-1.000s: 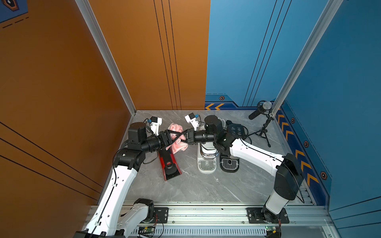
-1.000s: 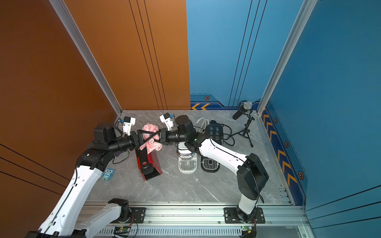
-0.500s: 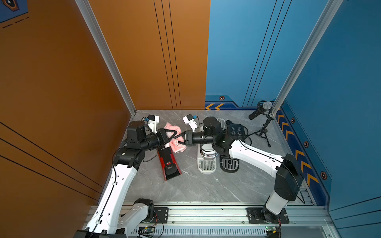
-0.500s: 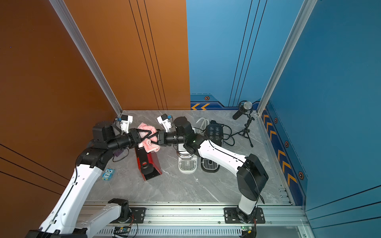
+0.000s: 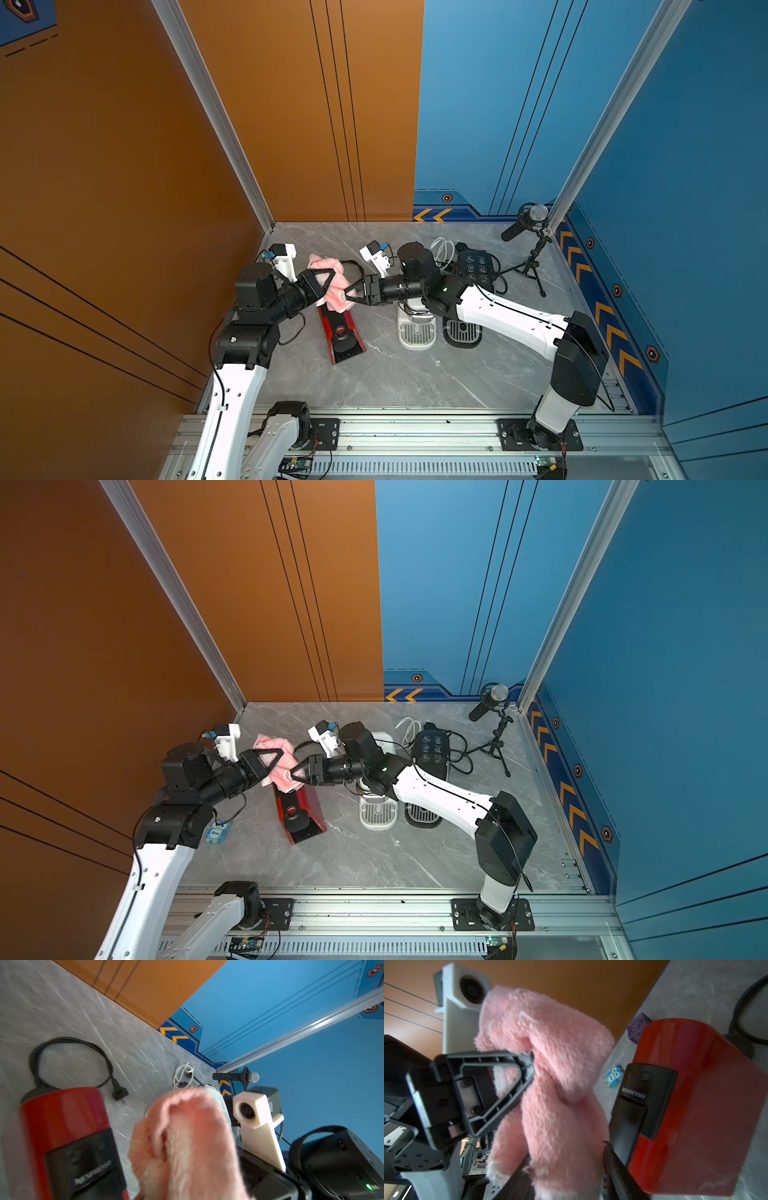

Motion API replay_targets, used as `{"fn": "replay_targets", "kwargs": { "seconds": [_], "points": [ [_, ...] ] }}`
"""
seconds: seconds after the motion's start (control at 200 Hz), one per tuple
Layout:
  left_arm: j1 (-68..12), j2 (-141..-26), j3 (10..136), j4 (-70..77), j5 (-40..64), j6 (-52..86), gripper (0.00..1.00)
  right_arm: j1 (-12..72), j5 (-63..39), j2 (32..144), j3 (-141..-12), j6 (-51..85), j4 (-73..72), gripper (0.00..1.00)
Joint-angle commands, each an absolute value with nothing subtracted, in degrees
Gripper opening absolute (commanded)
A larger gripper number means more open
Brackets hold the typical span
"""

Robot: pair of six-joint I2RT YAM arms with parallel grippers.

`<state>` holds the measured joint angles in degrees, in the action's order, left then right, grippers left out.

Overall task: Wipe the surface of a coffee machine
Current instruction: Adjust the cleaning item, then wipe the dirt from the surface of the coffee machine.

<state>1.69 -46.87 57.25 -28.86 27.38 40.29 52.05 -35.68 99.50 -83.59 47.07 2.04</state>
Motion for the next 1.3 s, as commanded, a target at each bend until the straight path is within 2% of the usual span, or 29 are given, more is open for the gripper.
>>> {"fn": "replay_targets", "kwargs": {
  "seconds": [0.0, 0.14, 0.245, 0.555, 0.726, 0.831, 1.071, 1.296],
  "points": [
    [4.60, -47.02, 56.65, -34.30, 20.56, 36.78, 0.00, 51.87, -24.89, 96.84, -84.06, 37.85, 18.99, 0.57],
    [5.75, -48.35, 57.58, -40.59, 12.89, 32.69, 0.00, 54.47, -17.43, 97.55, -85.12, 33.90, 25.35, 0.60],
    [6.34, -49.17, 57.50, -43.55, 8.95, 31.47, 0.00, 56.70, -15.43, 99.42, -86.66, 32.25, 27.09, 0.60],
    [7.14, -50.52, 55.62, -43.67, 9.97, 29.60, 0.00, 59.05, -14.56, 103.46, -92.79, 29.36, 29.49, 0.61],
    [7.29, -53.21, 53.10, -43.60, 4.71, 28.11, 0.00, 60.13, -7.99, 103.49, -96.13, 26.74, 33.44, 0.68],
    [6.12, -57.14, 53.44, -42.96, 2.50, 27.73, 0.00, 60.01, -8.72, 104.45, -97.60, 26.54, 33.66, 0.70],
    [3.19, -59.50, 52.06, -38.42, 4.73, 27.47, 0.00, 59.88, -9.54, 105.95, -99.40, 25.91, 34.09, 0.78],
    [0.50, -59.51, 45.29, -34.08, 4.89, 30.16, 0.00, 59.23, -9.38, 105.35, -100.78, 25.66, 34.19, 0.82]
  ]
}}
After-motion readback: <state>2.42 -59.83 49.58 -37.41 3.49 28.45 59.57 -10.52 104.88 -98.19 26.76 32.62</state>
